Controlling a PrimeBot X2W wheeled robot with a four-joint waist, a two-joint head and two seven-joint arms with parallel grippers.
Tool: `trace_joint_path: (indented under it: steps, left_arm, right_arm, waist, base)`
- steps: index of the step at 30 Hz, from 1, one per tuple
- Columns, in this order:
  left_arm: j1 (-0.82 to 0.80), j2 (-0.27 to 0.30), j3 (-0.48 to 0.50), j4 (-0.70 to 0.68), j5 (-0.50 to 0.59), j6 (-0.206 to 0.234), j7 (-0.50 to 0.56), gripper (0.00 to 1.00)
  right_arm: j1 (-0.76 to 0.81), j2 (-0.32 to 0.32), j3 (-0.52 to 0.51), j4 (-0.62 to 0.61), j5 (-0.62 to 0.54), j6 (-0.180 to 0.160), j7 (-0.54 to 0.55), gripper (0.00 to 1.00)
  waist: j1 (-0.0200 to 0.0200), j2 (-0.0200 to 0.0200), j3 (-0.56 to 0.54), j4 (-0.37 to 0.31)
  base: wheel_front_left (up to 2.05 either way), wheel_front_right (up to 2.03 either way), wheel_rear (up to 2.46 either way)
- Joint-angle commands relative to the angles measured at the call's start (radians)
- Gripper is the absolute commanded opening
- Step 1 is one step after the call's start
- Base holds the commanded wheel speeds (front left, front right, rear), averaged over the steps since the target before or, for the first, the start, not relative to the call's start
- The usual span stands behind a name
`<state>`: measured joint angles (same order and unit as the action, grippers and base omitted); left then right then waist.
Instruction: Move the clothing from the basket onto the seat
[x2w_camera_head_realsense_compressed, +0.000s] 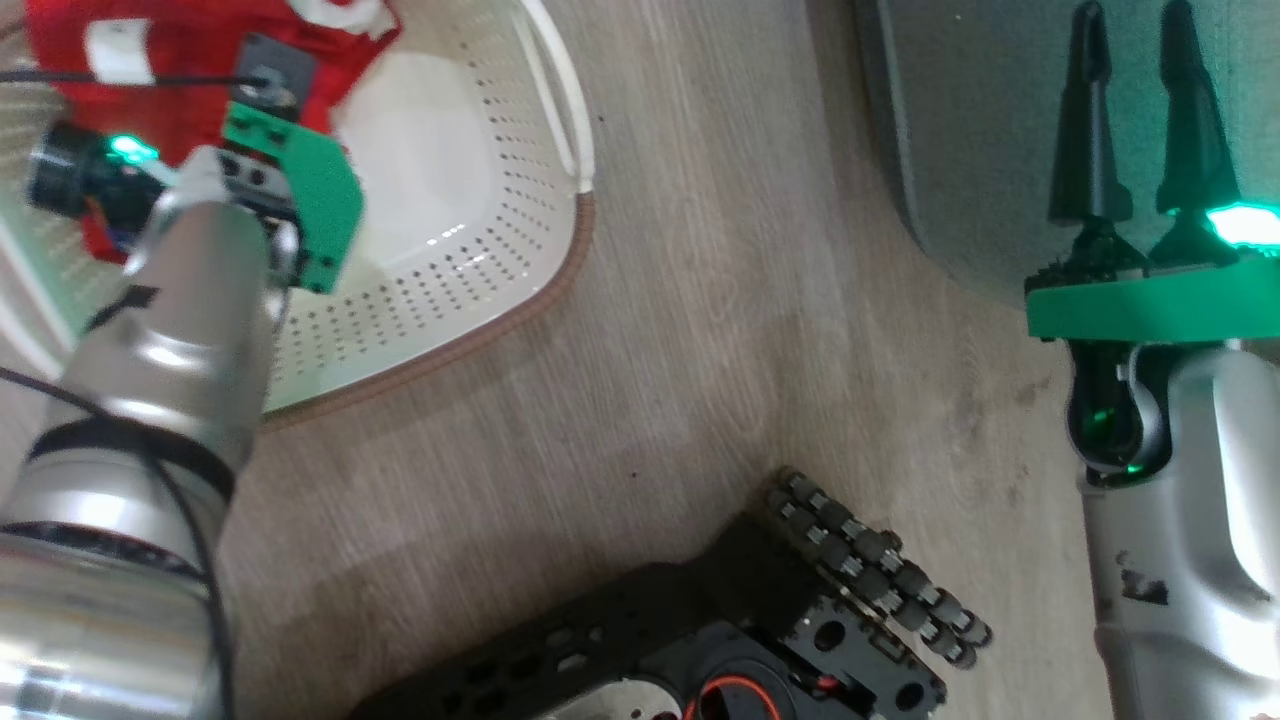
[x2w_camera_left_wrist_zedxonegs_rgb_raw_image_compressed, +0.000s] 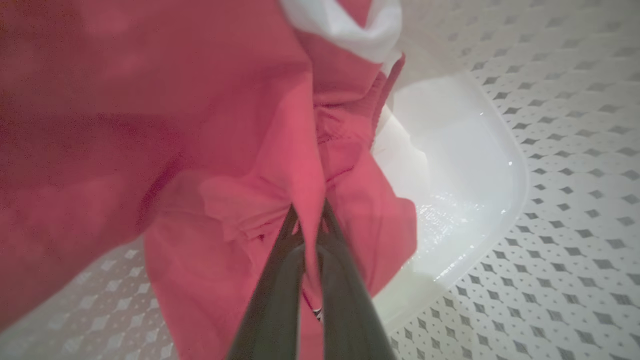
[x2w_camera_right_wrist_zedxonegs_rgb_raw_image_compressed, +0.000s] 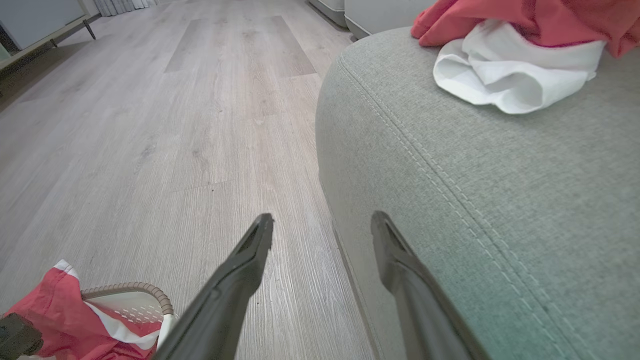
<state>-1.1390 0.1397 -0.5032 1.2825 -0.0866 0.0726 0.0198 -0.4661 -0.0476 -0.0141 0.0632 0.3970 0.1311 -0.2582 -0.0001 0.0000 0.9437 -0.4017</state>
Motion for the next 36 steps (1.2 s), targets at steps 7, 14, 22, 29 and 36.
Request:
trace_joint_path:
  steps: [7,14,22,29,36]
  left_arm:
    - [0.071,-0.045,0.004,-0.007,-0.029,-0.029,-0.101,0.0]
    - [0.133,-0.083,0.02,-0.029,-0.093,-0.051,-0.211,0.0]
    - [0.314,-0.089,0.018,-0.202,-0.261,-0.104,-0.277,0.0]
    - [0.487,-0.086,0.066,-0.442,-0.33,-0.069,-0.281,0.0]
    - [0.665,-0.045,0.163,-0.678,-0.331,-0.038,-0.281,0.0]
  right_arm:
    - [0.056,-0.003,-0.026,-0.021,-0.043,0.0,-0.004,1.0]
    - [0.091,-0.005,-0.059,-0.009,-0.096,0.0,-0.004,1.0]
    - [0.182,-0.029,-0.084,0.031,-0.138,0.0,-0.004,1.0]
    - [0.279,-0.035,-0.092,0.062,-0.171,0.0,-0.004,1.0]
    - [0.351,-0.035,-0.076,0.082,-0.195,0.0,-0.004,1.0]
  waist:
    - [0.0001,0.0,-0.096,0.096]
    - [0.0001,0.0,-0.204,0.183]
    - [0.0001,0.0,-0.427,0.289]
    - [0.0001,0.0,-0.641,0.364]
    - [0.0001,0.0,-0.777,0.392]
  base:
    - [0.0,0.0,0.0]
    - [0.0,0.0,0.0]
    - [0.0,0.0,0.0]
    - [0.0,0.0,0.0]
    - [0.0,0.0,0.0]
